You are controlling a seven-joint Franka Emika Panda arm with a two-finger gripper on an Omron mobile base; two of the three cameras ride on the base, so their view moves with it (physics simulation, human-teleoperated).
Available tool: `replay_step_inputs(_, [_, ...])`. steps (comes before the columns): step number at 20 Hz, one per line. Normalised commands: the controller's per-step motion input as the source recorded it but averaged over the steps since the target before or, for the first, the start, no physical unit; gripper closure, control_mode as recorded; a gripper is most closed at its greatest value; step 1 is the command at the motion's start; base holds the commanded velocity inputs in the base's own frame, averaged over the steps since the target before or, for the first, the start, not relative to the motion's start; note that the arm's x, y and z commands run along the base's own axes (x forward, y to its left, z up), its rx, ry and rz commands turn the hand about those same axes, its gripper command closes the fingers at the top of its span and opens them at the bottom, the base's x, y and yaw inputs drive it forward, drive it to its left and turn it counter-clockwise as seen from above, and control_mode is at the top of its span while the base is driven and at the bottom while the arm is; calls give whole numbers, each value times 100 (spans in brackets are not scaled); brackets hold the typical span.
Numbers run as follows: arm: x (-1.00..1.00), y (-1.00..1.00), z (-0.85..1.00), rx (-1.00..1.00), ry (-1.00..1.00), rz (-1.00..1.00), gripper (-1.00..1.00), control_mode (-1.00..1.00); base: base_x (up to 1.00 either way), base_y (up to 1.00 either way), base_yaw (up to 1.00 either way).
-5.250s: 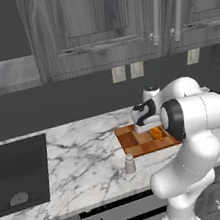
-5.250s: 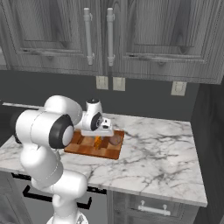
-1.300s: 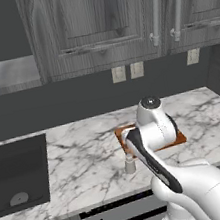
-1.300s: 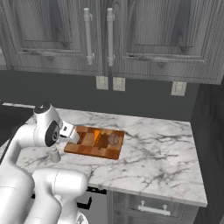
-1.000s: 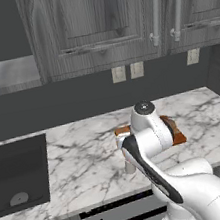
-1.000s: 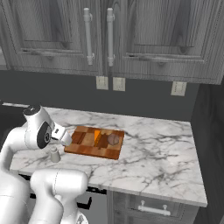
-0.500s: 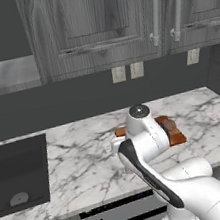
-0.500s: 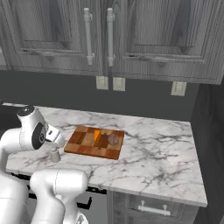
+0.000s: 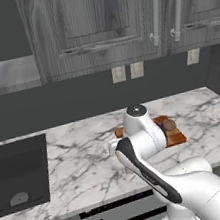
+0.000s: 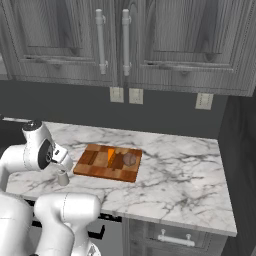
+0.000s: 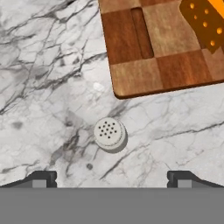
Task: Retrieve the reheated potato from the microwave, then place the potato, cheese, and condiment on the cutting board.
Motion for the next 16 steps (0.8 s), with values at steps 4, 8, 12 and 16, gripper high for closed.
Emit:
replay_step_inputs(4, [14, 2, -11, 2, 6, 0, -100, -100, 0, 0, 0])
replay_step_inputs(8, [10, 0, -13, 0, 4, 0, -100, -100, 0, 0, 0])
replay_step_inputs(12, [8, 0, -16, 1, 3, 0, -100, -100, 0, 0, 0])
replay_step_inputs(16, [11, 0, -17, 1, 3, 0, -100, -100, 0, 0, 0])
